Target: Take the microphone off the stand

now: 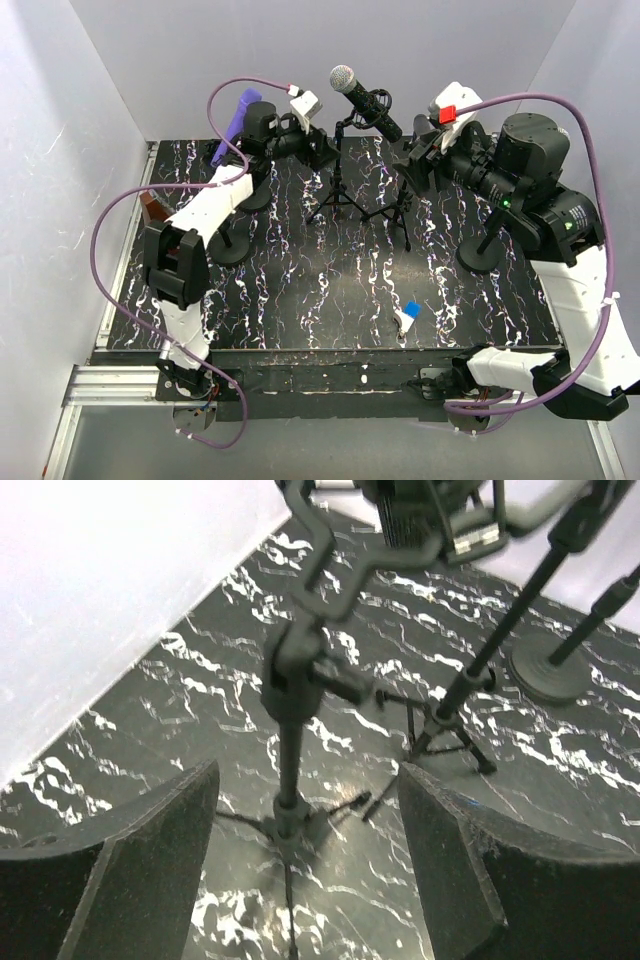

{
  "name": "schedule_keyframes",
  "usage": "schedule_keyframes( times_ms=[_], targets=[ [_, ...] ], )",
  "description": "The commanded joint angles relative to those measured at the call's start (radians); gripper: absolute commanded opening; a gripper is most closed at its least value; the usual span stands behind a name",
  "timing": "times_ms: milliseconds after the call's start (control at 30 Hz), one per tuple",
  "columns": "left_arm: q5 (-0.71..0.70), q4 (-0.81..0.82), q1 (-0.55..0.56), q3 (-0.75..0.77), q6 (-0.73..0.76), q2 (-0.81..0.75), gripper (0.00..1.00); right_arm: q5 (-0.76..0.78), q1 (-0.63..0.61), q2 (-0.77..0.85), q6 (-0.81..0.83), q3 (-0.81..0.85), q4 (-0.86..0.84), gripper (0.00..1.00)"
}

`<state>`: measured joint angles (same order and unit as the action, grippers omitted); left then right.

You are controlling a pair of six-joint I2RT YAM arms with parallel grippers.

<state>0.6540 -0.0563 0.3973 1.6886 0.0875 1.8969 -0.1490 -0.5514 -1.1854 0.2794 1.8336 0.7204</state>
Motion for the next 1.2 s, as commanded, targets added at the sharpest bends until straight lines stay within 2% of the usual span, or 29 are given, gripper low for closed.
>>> schedule_keyframes(
  times_ms=[0, 100, 200, 400, 733, 933, 1067, 1167],
  targets=[
    [-0.005, 0.161, 0.012, 0.108, -0.038, 0.022, 0.71, 0.005, 0.019, 0.027, 0.003, -0.005, -0.019, 0.73],
    [-0.011, 0.154, 0.029, 0.17, -0.023, 0.086, 0.72, 0.003, 0.022, 0.018, 0.001, -0.013, -0.021, 0.73],
    [-0.005, 0.135, 0.043, 0.247, -0.002, 0.158, 0.66, 0.002, 0.024, 0.012, 0.0, -0.011, -0.026, 0.73],
    [0.038, 0.089, 0.048, 0.28, 0.017, 0.168, 0.48, -0.007, 0.028, 0.013, -0.005, -0.036, -0.045, 0.73],
    [0.046, -0.017, 0.048, 0.171, 0.055, -0.019, 0.15, -0.047, 0.03, 0.009, -0.026, -0.083, -0.093, 0.71],
    [0.045, -0.082, 0.048, 0.111, 0.005, -0.16, 0.1, -0.19, 0.027, 0.016, -0.039, -0.143, -0.137, 0.67],
    [0.013, -0.051, 0.048, -0.036, -0.077, -0.295, 0.09, -0.256, 0.007, 0.05, -0.062, -0.241, -0.193, 0.65],
    [-0.02, -0.056, 0.055, -0.139, -0.074, -0.401, 0.08, -0.267, -0.021, 0.063, -0.059, -0.295, -0.214, 0.64]
  ],
)
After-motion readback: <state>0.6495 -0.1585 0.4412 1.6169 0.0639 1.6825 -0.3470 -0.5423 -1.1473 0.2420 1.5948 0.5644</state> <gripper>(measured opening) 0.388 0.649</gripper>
